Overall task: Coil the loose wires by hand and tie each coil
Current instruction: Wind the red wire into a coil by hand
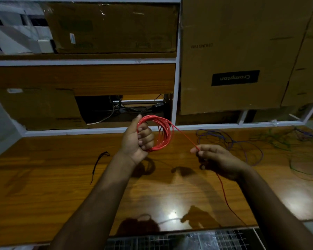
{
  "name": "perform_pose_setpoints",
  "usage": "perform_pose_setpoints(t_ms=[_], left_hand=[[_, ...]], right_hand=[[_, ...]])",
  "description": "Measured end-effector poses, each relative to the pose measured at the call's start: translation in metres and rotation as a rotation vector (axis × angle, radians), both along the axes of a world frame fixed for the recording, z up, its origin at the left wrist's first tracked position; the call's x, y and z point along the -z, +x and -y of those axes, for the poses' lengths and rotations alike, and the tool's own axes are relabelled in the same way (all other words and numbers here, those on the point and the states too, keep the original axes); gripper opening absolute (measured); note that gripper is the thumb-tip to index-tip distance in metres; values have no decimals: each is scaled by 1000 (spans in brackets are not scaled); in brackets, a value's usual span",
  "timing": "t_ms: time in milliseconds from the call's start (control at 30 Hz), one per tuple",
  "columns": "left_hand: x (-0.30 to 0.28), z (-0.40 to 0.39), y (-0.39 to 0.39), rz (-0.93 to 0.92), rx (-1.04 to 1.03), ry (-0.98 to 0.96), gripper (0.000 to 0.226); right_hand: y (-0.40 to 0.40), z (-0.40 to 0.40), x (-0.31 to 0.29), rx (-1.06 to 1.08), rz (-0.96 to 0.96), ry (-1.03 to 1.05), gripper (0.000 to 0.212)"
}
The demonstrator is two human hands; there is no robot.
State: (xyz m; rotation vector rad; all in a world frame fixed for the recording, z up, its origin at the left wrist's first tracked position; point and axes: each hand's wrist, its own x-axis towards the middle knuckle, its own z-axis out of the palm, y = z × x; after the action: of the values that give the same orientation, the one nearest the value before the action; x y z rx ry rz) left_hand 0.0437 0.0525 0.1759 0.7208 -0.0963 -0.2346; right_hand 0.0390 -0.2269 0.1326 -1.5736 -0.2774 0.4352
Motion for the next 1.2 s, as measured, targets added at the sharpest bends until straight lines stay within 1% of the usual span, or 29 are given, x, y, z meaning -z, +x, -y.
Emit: perform_pose_setpoints(t_ms=[67, 133, 167, 200, 267, 300, 333, 400, 433, 500, 567, 667, 800, 900, 1000, 1033, 1100, 1200], left_hand=[[6, 3, 2, -32, -44, 41, 51], [10, 8, 3, -52, -54, 46, 52], [13, 11, 4, -57, -52, 46, 53], [17, 14, 5, -63, -55, 57, 53], [25, 19, 5, -85, -69, 101, 51], [30, 21, 5, -98, -75, 118, 51], [36, 23, 4, -110, -79, 133, 50], [45, 27, 1, -126, -83, 162, 48], [50, 29, -2, -131, -81, 175, 46], [57, 33, -8, -140, -61, 206, 45], [65, 37, -13, -137, -38, 268, 45], [71, 43, -22, -118, -25, 393, 44], [73, 55, -36, -72, -10, 622, 42], [84, 62, -42, -82, 48, 609, 40], [95, 71, -48, -104, 145, 531, 35], [97, 73, -50, -133, 196, 473, 36], [100, 73, -53, -151, 286, 352, 41], [101, 66, -52, -157, 370, 278, 45]], right_hand=[[-16, -15, 17, 122, 64, -127, 21], [-34, -38, 27, 300, 147, -285, 17], [-43, -51, 29, 373, 202, -399, 20], [-52, -63, 30, 415, 278, -555, 26], [-71, -81, 32, 436, 463, -938, 36], [-80, -88, 33, 414, 539, -1061, 36], [-89, -93, 31, 370, 590, -1105, 33], [-103, -99, 23, 229, 628, -1069, 17], [-106, -100, 16, 150, 648, -1018, 23], [-108, -100, 5, 36, 720, -990, 44], [-104, -98, -5, 6, 802, -1027, 50], [-96, -92, -16, 20, 875, -1001, 50], [-84, -88, -21, -63, 1013, -954, 35], [-76, -82, -24, -64, 1129, -981, 27], [-62, -72, -25, 2, 1247, -1042, 20], [-54, -66, -25, 24, 1263, -1083, 21], [-37, -51, -24, 75, 1260, -1149, 30], [-20, -27, -14, 167, 1208, -1164, 44]])
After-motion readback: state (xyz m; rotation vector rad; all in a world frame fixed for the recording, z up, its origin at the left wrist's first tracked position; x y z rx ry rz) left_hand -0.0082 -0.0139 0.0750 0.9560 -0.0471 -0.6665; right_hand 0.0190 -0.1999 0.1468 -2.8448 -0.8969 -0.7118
